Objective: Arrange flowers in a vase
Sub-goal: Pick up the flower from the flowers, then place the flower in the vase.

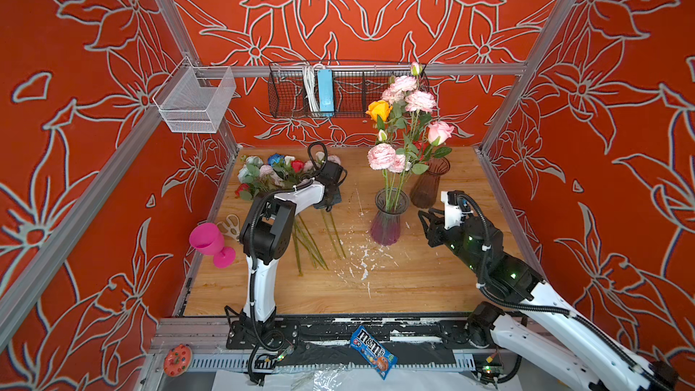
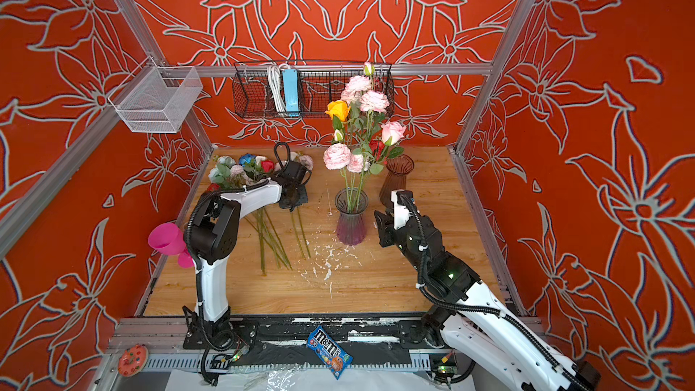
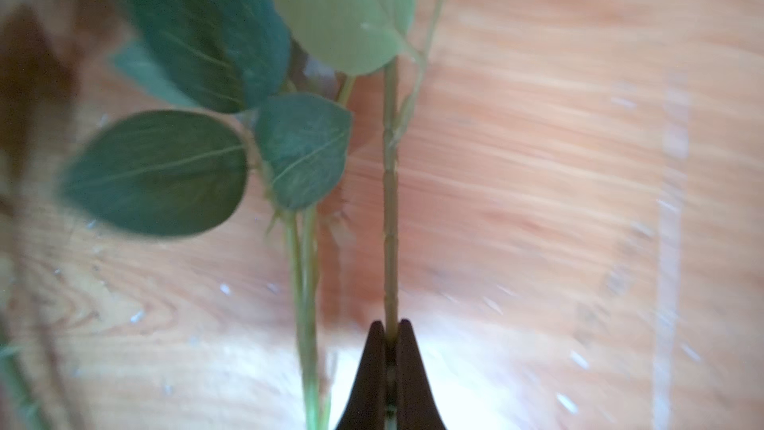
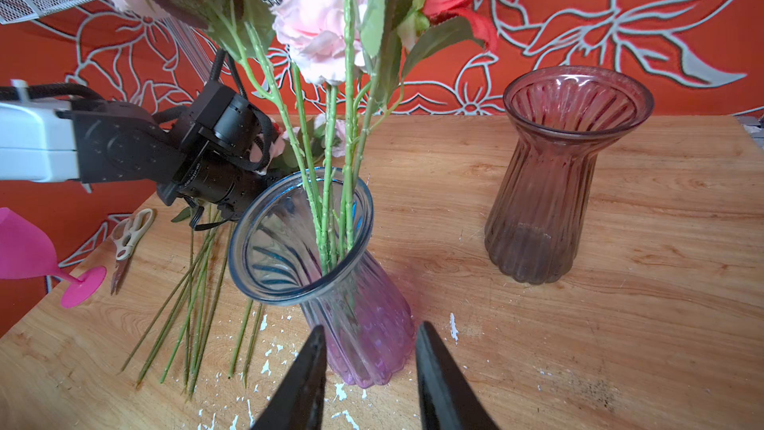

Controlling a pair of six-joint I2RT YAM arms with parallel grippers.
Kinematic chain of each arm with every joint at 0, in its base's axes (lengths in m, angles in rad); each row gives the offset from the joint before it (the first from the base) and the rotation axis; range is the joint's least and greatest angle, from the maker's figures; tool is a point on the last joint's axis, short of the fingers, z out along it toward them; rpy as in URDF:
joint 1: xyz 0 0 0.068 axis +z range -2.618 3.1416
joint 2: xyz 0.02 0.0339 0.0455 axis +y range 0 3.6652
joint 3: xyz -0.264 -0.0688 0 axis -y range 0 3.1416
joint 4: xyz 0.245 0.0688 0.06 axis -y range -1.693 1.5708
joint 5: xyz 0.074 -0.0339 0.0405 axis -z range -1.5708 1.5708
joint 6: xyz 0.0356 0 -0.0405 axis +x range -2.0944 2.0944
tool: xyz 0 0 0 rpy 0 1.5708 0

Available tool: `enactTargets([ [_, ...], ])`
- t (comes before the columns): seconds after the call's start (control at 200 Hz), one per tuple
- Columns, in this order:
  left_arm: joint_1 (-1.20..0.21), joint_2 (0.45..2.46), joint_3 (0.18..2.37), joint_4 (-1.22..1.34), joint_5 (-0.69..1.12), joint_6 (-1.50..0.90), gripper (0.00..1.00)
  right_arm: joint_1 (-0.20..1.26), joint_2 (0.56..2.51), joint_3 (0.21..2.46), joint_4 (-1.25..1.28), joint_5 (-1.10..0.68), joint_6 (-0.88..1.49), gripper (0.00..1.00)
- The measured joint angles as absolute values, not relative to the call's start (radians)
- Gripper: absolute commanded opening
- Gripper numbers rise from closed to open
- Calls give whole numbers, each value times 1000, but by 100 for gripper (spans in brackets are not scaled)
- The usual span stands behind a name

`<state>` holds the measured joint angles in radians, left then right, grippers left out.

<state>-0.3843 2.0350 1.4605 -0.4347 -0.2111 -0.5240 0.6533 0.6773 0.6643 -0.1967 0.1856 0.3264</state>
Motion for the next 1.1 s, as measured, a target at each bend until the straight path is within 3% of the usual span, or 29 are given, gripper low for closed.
enactTargets([
  [0.29,-442,1749,1347,-420,-226,-496,0,653,663,664,-197,185,327,37],
  [0.64,-434,1308,955,-293,-133,-487,0,653,645,675,-209,157,335,40],
  [0.916,-487,739,660,-144,58,-422,0,653,676,775,-221,-71,354,49],
  [1.101,-569,656,707,-88,152,-360,0,653,777,881,-160,-250,403,49],
])
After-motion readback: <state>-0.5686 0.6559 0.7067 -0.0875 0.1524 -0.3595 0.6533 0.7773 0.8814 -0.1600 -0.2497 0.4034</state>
